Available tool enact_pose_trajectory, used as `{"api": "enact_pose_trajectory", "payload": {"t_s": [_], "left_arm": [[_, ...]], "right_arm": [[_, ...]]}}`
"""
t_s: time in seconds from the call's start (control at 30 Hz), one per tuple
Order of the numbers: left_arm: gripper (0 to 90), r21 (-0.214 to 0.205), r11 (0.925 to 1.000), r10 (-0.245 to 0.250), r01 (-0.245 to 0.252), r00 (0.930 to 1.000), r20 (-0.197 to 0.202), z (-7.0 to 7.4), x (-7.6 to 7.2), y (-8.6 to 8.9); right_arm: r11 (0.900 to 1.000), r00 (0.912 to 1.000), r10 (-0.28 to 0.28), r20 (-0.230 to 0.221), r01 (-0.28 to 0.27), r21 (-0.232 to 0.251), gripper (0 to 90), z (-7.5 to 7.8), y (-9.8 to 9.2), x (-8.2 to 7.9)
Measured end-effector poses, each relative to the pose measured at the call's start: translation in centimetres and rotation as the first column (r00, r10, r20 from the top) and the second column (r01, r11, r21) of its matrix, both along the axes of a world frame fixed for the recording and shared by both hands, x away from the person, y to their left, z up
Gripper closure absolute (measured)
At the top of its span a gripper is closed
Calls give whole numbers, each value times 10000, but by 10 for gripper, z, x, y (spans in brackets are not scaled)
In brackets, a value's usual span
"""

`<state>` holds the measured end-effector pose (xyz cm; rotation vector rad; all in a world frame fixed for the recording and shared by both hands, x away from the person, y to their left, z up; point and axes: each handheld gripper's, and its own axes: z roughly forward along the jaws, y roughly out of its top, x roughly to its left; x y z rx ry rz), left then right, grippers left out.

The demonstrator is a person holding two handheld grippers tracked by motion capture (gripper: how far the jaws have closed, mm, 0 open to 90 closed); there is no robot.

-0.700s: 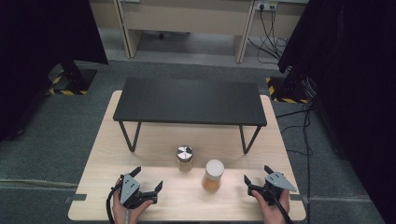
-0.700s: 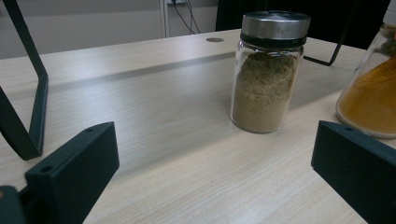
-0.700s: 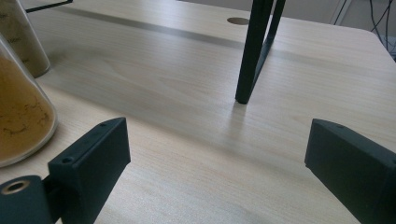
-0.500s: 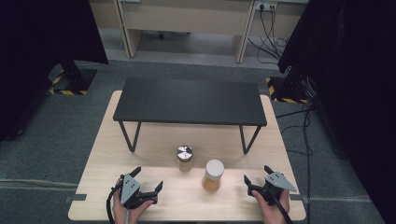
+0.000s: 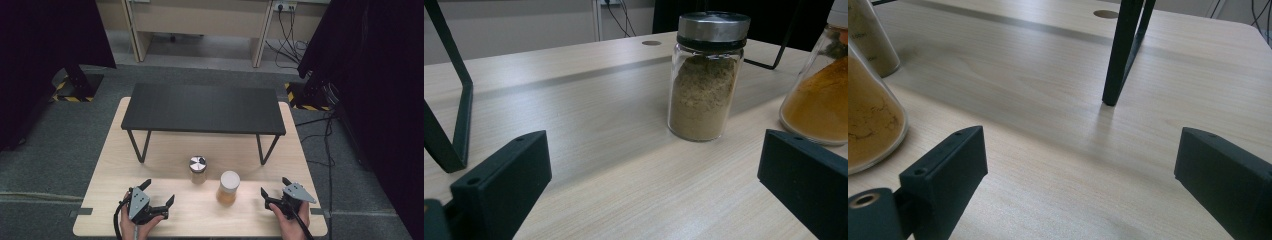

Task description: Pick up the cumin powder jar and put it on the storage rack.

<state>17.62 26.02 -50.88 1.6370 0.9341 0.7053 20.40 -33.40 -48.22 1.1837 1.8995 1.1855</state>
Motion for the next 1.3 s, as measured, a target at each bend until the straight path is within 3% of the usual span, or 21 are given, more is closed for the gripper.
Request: {"api": "enact_pose_trajectory", "payload": {"t_s": [0.27, 0.47, 0.6, 0.83, 1.3], "left_arm": [[0, -27, 9999, -137, 137, 9999, 30, 0, 3, 0], [0, 137, 9979, -634, 631, 9977, 244, 6, 10, -11], [0, 201, 9949, -988, 984, 9949, 218, 11, 21, -21], [1, 307, 9881, -1501, 1507, 9885, -205, 13, 51, -41], [13, 537, 9827, -1733, 1772, 9824, -694, 23, 94, -66]], "right_arm": [[10000, 10000, 3, -20, -3, 46, 68, 0, -1, 0], [9999, 10000, 7, -29, -7, 128, 66, 0, -2, 0], [9999, 10000, 21, -10, -21, 132, 66, -1, -2, 0], [9999, 10000, 29, 6, -29, 145, 66, -1, -3, 0], [9999, 9999, 91, -46, -90, 59, 66, 0, -2, 1]]}}
